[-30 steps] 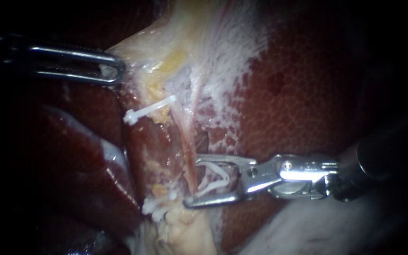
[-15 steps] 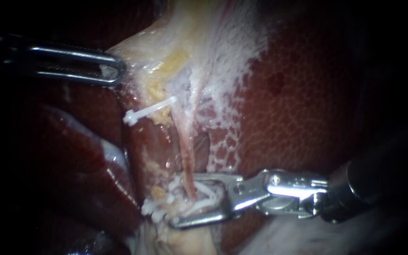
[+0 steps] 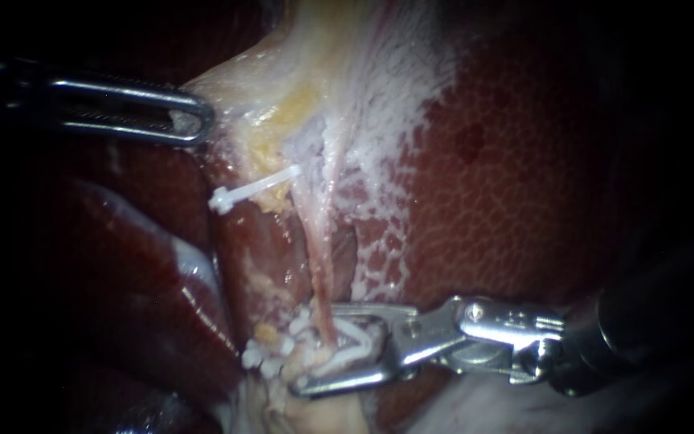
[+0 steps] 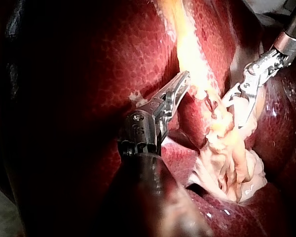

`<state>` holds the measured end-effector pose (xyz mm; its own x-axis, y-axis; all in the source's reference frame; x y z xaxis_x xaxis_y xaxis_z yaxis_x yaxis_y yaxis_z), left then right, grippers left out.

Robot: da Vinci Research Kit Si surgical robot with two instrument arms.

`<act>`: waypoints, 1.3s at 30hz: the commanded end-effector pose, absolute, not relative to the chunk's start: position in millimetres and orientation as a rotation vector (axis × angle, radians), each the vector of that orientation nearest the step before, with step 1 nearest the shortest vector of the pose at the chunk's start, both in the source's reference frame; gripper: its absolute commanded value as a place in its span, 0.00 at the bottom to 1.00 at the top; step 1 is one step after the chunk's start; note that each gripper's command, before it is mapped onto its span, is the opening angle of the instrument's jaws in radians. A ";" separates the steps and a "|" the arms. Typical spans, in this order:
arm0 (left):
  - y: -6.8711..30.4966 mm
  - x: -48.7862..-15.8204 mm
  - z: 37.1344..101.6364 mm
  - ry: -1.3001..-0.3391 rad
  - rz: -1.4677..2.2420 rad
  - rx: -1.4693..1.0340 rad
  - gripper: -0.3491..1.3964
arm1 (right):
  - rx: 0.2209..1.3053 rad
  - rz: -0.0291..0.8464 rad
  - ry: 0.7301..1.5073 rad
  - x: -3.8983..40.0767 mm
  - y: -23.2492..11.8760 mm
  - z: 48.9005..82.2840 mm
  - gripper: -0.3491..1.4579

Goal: Clipping first clip right tube

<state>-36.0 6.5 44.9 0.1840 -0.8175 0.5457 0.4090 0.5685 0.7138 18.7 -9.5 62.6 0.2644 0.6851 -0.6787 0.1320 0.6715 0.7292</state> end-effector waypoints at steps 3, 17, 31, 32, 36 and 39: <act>6.5 -36.0 45.0 -1.066 -0.909 0.460 0.00 | 0.797 0.439 1.269 18.6 -9.5 62.7 0.45; 6.5 -36.0 45.1 -1.067 -0.908 0.460 0.00 | 0.876 0.490 1.239 17.6 -7.9 64.4 0.07; 6.5 -36.1 45.1 -1.067 -0.909 0.460 0.00 | 0.911 0.448 1.231 17.3 -8.0 65.3 0.02; 6.5 -36.1 45.1 -1.067 -0.908 0.460 0.00 | 0.911 0.448 1.231 17.3 -8.0 65.3 0.02; 6.5 -36.1 45.1 -1.067 -0.908 0.460 0.00 | 0.911 0.448 1.231 17.3 -8.0 65.3 0.02; 6.5 -36.1 45.1 -1.067 -0.908 0.460 0.00 | 0.911 0.448 1.231 17.3 -8.0 65.3 0.02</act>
<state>-36.1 6.5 45.1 0.1841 -0.8172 0.5462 0.4094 0.5689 0.7133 17.3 -8.0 65.3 0.3097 0.7322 -0.6066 0.1710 0.5847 0.7930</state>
